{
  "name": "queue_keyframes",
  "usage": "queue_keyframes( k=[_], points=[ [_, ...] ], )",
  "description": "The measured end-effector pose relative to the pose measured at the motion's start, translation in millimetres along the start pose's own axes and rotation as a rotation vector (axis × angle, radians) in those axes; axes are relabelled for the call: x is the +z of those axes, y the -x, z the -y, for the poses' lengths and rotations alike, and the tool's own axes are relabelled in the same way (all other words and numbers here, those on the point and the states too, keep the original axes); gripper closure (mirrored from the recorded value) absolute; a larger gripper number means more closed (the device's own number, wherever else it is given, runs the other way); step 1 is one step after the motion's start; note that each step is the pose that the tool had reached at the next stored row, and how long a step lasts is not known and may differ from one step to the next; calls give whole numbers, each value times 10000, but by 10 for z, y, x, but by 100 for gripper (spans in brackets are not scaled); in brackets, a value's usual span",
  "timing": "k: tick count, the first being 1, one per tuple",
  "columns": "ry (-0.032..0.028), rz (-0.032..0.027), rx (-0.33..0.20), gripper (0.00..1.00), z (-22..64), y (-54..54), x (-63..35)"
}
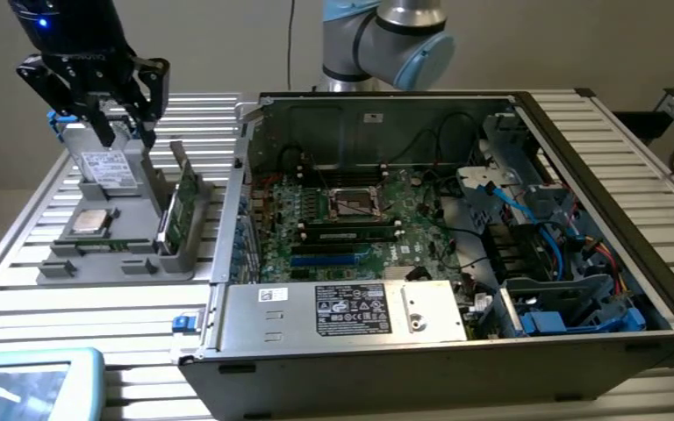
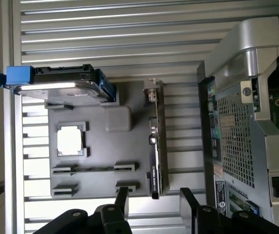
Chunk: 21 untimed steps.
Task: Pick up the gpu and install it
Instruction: 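Pick up the gpu and move the gpu toward the slot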
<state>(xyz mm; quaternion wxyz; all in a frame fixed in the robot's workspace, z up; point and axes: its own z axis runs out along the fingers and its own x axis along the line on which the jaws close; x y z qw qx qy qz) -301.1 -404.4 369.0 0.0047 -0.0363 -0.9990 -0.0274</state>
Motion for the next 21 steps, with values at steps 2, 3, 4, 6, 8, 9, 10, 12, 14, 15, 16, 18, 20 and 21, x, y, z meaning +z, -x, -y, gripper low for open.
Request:
queue_keyframes(
  k=[2, 3, 4, 6, 8, 9, 10, 12, 14, 15, 16, 18, 20, 21],
  points=[
    [17, -2, 13, 46, 2, -1, 36],
    [29, -4, 25, 46, 3, -1, 54],
    [48, -3, 45, 46, 4, 0, 72],
    [106, -4, 98, 46, 5, 3, 106],
    [178, -7, 131, 46, 7, 3, 135],
    [219, -10, 138, 46, 8, 4, 148],
    [256, -11, 139, 46, 8, 4, 159],
    [326, -9, 139, 46, 9, 2, 184],
    [341, -7, 134, 46, 19, 3, 220],
    [342, -10, 101, 46, 23, 2, 240],
    [341, -15, 38, 46, 24, 2, 257],
    [338, -29, -151, 46, 27, 3, 294],
    [337, -36, -259, 46, 29, 4, 330],
    [336, -38, -283, 46, 30, 4, 348]
  ],
)
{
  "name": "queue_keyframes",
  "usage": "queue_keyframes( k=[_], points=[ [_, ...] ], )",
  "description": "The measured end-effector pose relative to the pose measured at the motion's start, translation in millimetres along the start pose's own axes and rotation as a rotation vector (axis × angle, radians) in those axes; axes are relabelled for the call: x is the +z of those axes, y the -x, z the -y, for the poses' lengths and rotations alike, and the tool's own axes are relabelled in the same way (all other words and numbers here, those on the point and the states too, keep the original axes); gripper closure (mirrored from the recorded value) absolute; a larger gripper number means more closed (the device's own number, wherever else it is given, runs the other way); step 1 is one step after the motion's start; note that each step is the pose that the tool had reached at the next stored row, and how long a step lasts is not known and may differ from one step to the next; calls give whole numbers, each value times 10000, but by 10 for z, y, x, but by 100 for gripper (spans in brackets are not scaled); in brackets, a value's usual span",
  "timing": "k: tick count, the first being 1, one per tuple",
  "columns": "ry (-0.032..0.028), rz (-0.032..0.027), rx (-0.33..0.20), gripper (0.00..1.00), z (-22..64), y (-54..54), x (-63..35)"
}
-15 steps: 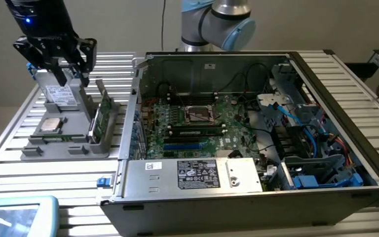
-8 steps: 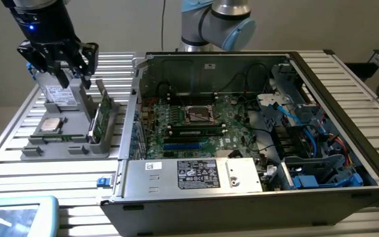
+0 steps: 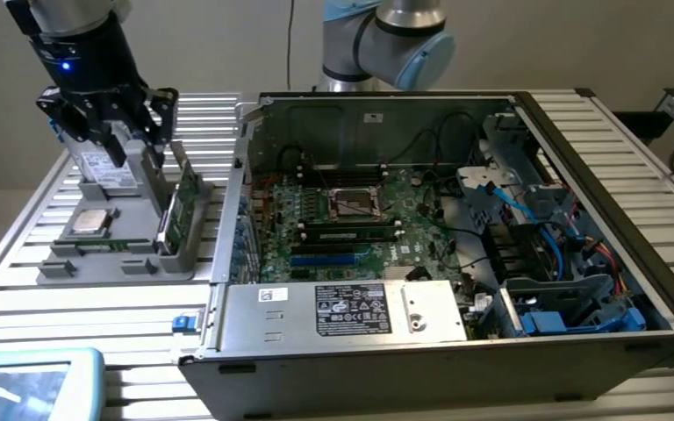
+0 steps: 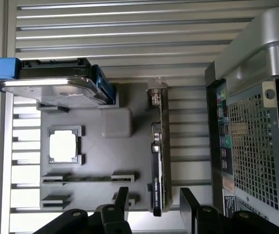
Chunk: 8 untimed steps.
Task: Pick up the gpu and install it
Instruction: 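Pick up the gpu and move the gpu toward the slot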
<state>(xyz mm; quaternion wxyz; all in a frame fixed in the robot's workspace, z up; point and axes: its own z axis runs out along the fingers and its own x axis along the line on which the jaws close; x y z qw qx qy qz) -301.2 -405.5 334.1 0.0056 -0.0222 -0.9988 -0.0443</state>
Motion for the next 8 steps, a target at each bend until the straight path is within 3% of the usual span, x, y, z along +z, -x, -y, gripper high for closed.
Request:
queue_keyframes(
  k=[8],
  points=[
    [2, 2, -12, 46, 13, 2, 146]
  ],
)
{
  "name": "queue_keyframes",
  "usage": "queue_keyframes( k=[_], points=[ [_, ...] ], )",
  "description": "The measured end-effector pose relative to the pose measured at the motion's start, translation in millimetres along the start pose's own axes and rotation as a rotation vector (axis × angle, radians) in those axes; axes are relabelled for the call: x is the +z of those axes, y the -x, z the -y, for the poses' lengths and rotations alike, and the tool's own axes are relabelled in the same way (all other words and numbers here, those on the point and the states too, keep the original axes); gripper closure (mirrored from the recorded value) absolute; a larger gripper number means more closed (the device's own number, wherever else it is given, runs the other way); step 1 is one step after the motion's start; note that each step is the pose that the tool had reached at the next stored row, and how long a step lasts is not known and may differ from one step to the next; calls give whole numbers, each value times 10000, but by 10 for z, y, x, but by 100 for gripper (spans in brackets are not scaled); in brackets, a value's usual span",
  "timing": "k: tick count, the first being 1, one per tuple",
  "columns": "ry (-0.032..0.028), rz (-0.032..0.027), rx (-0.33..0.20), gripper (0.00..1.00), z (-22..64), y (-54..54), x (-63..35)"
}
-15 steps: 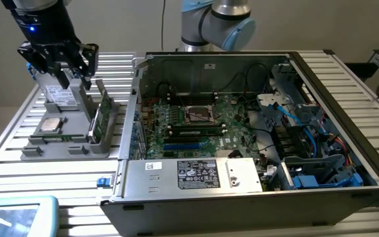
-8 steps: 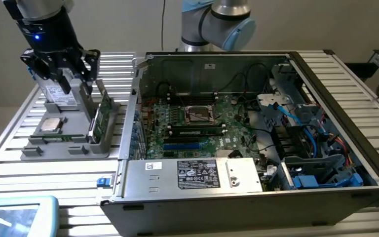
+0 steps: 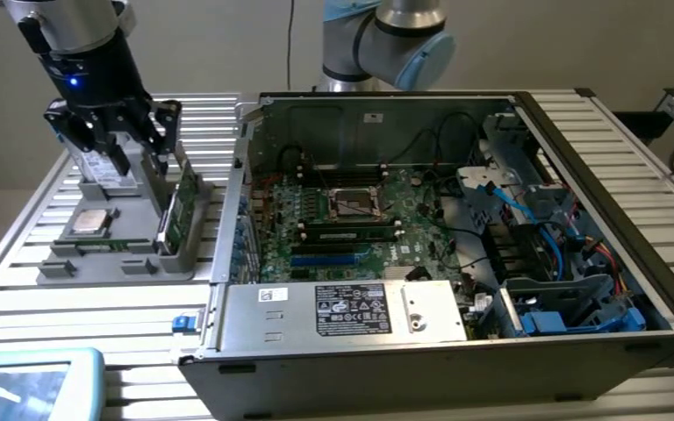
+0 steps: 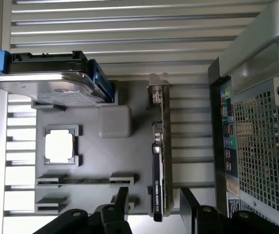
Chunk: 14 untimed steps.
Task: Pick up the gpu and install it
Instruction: 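Pick up the gpu and move the gpu toward the slot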
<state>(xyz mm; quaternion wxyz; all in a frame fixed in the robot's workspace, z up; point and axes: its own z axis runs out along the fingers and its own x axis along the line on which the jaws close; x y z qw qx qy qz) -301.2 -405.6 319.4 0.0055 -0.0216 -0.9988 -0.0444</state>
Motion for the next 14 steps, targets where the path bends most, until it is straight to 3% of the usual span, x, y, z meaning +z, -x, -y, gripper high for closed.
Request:
queue_keyframes(
  k=[6, 14],
  points=[
    [22, 2, 25, 46, 10, 9, 107],
    [140, 4, 120, 46, 25, 32, 250]
  ],
)
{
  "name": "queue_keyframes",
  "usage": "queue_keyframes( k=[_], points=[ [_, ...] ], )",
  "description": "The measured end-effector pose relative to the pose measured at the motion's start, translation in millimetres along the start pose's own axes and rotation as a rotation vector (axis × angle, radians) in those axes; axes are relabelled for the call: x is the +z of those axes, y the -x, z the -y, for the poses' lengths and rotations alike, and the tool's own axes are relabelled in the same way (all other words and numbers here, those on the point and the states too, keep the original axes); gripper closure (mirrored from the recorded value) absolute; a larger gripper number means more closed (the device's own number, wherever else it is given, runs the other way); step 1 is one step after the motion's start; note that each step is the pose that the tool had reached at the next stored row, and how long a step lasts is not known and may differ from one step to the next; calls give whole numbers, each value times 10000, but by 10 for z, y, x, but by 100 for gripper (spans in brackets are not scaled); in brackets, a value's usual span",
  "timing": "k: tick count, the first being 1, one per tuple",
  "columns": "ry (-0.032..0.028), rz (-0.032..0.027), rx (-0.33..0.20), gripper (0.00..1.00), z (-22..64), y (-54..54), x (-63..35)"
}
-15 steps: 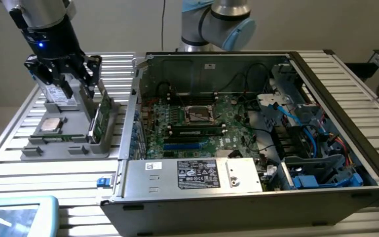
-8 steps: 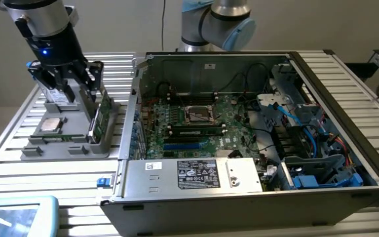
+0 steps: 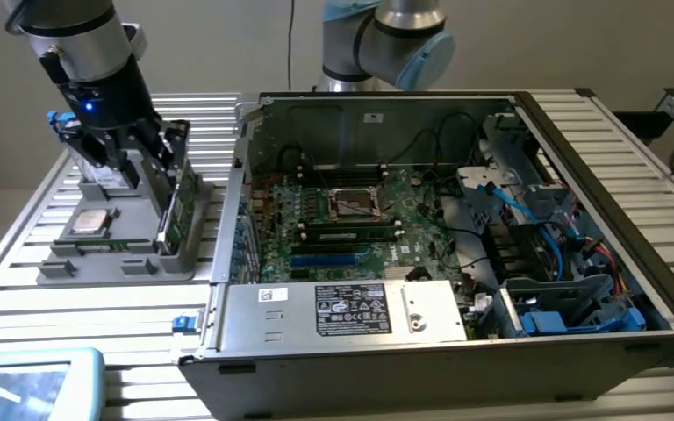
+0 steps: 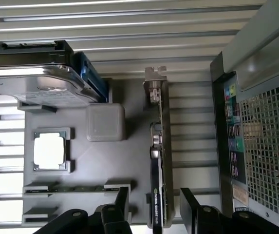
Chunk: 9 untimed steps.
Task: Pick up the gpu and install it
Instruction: 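Pick up the gpu and move the gpu toward the slot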
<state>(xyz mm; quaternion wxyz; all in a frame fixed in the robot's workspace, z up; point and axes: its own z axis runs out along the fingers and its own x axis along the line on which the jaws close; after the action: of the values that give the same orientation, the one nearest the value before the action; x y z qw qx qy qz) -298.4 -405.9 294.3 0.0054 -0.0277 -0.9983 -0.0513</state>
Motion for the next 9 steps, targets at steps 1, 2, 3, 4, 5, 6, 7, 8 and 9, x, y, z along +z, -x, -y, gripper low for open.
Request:
queue_keyframes(
  k=[1, 2, 3, 4, 5, 6, 7, 8, 9],
  points=[
    [28, 0, 1, 46, 3, 1, 17],
    [61, -2, 4, 46, 5, 2, 32],
    [98, -4, 8, 46, 8, 1, 46],
    [131, -5, 10, 46, 13, 2, 61],
    [164, -3, 13, 46, 19, 2, 74],
    [200, 3, 15, 46, 25, 2, 86],
    [240, 10, 17, 46, 32, 3, 97],
    [272, 13, 19, 46, 44, 4, 110],
    [290, 15, 20, 46, 61, 5, 127]
  ],
)
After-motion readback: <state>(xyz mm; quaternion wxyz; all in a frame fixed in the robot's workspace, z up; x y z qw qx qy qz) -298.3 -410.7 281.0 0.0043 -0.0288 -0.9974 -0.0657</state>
